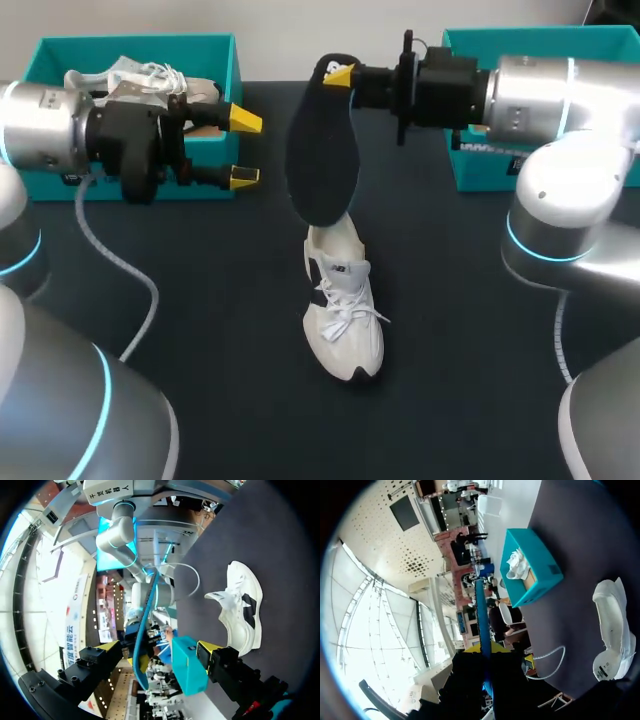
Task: Take the shoe out of the shoebox, open the shoe tongue, remove and reinsert the insole, then place the shoe into the shoebox
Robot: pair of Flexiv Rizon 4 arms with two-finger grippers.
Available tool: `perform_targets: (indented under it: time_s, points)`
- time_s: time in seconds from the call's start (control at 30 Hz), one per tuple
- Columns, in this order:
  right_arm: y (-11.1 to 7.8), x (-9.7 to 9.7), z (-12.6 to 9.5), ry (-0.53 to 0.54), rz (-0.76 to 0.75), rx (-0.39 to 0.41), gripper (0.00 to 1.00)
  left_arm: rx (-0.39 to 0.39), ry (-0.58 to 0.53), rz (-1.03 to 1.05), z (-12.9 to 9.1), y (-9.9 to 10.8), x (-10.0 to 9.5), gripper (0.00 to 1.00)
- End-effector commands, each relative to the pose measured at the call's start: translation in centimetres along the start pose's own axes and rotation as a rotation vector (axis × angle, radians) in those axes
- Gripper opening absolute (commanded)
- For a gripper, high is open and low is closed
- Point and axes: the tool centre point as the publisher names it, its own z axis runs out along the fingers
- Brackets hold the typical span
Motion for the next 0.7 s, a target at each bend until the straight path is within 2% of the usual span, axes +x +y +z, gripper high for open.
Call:
perform_targets:
  time_s: [0.03,0.23,0.53,0.67,0.7]
  points:
    - [0.3,-1.0,2.2,0.038,0.017,0.014,0.00,-0.039,-0.035,-0.016,-0.3,-0.8,0.2,1.00]
    - [0.0,-2.2,3.6,0.031,0.063,0.050,0.00,-0.043,-0.040,-0.007,-0.2,-0.6,0.3,1.00]
    - [-0.3,-3.2,5.5,0.020,0.093,0.073,0.00,-0.021,-0.074,0.013,1.8,-0.3,-0.2,1.00]
    - [-0.3,-3.3,5.9,0.019,0.098,0.080,0.00,-0.013,-0.077,0.012,2.3,-0.5,0.0,0.87]
    - [-0.3,-3.4,5.9,0.020,0.098,0.079,0.00,-0.011,-0.078,0.011,2.5,-0.5,0.1,0.75]
